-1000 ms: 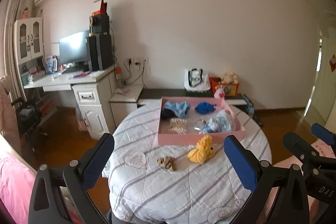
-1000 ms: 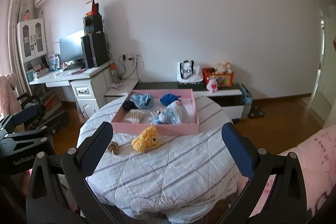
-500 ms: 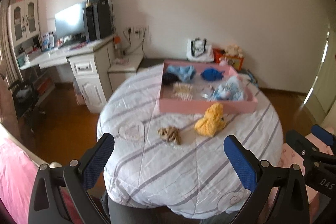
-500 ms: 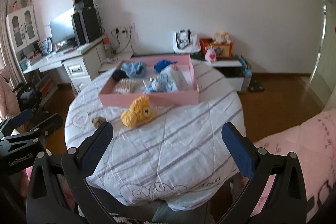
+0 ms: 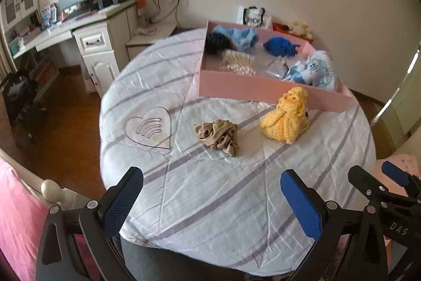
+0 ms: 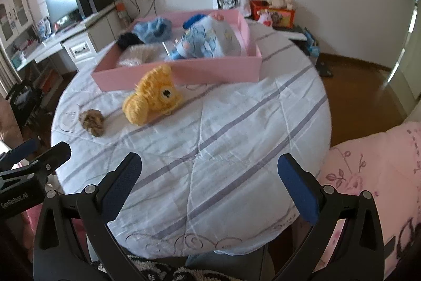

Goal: Organize soft objects
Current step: 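Lower both tools toward the beige cloth and yellow crochet toy on the bed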

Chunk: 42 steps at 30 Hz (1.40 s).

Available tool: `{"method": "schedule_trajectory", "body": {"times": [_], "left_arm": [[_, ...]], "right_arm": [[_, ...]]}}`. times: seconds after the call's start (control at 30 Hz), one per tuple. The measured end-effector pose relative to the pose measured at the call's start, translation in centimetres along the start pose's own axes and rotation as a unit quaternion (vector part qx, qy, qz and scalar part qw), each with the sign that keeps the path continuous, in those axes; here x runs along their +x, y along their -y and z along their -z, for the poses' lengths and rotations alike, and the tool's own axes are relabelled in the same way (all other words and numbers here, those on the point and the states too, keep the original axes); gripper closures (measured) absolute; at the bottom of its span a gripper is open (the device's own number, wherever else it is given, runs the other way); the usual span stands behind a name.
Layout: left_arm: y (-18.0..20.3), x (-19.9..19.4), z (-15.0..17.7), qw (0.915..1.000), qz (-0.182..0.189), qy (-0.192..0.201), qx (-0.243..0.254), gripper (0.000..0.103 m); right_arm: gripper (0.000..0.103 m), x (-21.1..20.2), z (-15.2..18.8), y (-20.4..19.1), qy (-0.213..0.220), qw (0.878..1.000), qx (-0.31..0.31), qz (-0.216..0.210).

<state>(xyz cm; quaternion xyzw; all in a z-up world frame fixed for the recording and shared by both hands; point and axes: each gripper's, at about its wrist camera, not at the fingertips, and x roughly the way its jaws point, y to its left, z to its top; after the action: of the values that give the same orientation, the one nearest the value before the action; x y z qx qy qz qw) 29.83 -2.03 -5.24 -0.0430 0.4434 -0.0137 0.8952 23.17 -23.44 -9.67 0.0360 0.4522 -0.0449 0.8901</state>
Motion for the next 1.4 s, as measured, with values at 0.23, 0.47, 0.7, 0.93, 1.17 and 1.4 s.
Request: {"method": "schedule_trajectory", "body": {"times": [0.23, 0.47, 0.7, 0.93, 1.17, 1.4], "left_arm": [[-0.7, 4.8, -1.4, 0.9998, -0.002, -0.019, -0.012, 0.000], [-0.7, 9.5, -2.5, 0.9990, -0.008, -0.044, -0.010, 0.027], [0.1, 10.2, -2.4, 0.9993, -0.019, -0.030, 0.010, 0.073], [-0.7, 9.6, -2.6, 0.9994, -0.012, -0.031, 0.003, 0.087], [-1.6, 8.5, -2.9, 0.9995, -0.021, -0.023, -0.001, 0.088], [-2.8, 8.4, -3.5, 0.9994, -0.031, -0.016, -0.008, 0.090]], "right_arm": [[0.000, 3.0, -1.0, 0.4, -0.027, 1.000, 0.004, 0.005], [0.000, 5.1, -1.7, 1.1, -0.049, 0.999, 0.015, 0.012], [0.000, 6.2, -1.9, 1.5, -0.061, 0.998, 0.021, 0.015], [0.000, 5.8, -2.4, 0.9, -0.047, 0.999, 0.018, 0.001], [0.000, 5.3, -3.5, -0.8, -0.024, 0.999, 0.012, -0.020], [0.000, 6.0, -5.0, -3.1, -0.010, 0.999, 0.004, -0.040]]}}
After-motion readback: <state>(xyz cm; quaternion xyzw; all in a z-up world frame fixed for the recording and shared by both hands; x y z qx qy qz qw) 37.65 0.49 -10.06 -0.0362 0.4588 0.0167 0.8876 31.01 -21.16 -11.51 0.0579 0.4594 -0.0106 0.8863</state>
